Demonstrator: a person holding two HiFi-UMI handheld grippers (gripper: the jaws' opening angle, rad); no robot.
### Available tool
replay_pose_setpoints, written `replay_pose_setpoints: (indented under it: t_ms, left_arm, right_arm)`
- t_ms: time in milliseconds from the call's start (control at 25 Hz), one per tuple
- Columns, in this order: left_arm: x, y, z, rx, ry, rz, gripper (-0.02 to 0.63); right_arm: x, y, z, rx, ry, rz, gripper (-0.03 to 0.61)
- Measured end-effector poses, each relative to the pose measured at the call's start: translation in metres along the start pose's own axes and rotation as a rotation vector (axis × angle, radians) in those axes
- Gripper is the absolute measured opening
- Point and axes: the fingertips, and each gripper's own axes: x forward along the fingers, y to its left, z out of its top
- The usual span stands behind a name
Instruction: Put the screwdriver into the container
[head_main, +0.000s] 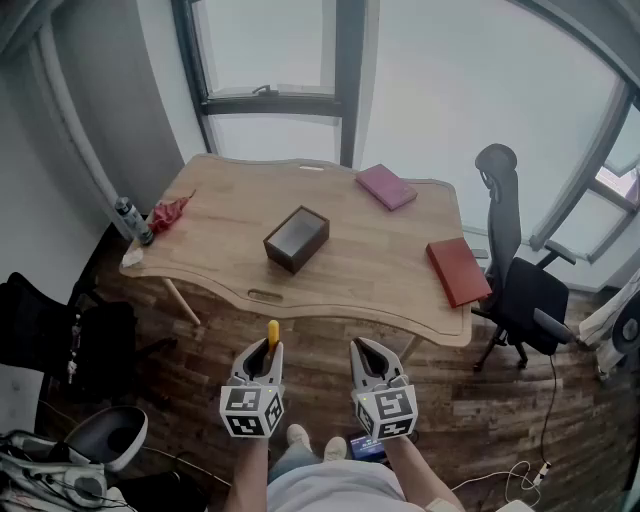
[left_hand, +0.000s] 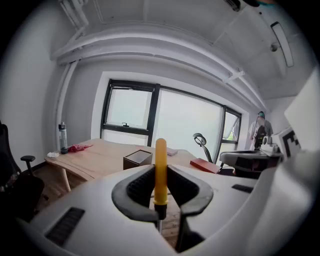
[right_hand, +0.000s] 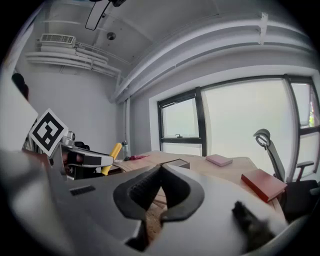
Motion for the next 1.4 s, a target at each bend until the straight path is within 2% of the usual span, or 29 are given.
replay_pose_setpoints:
  t_ms: [1000,1400]
  left_arm:
    - [-0.006,-0.003,0.007,0.025,-0.003,0.039,0.08]
    - [0.036,0.018,0.017,0.01,-0.009,0.051,0.08]
  right_arm:
    - [-0.005,-0.01,0.005,0.027,-0.026,0.014,0.032]
    - [0.037,-0.031,0.007,0.026,-0.017,0.008,0.032]
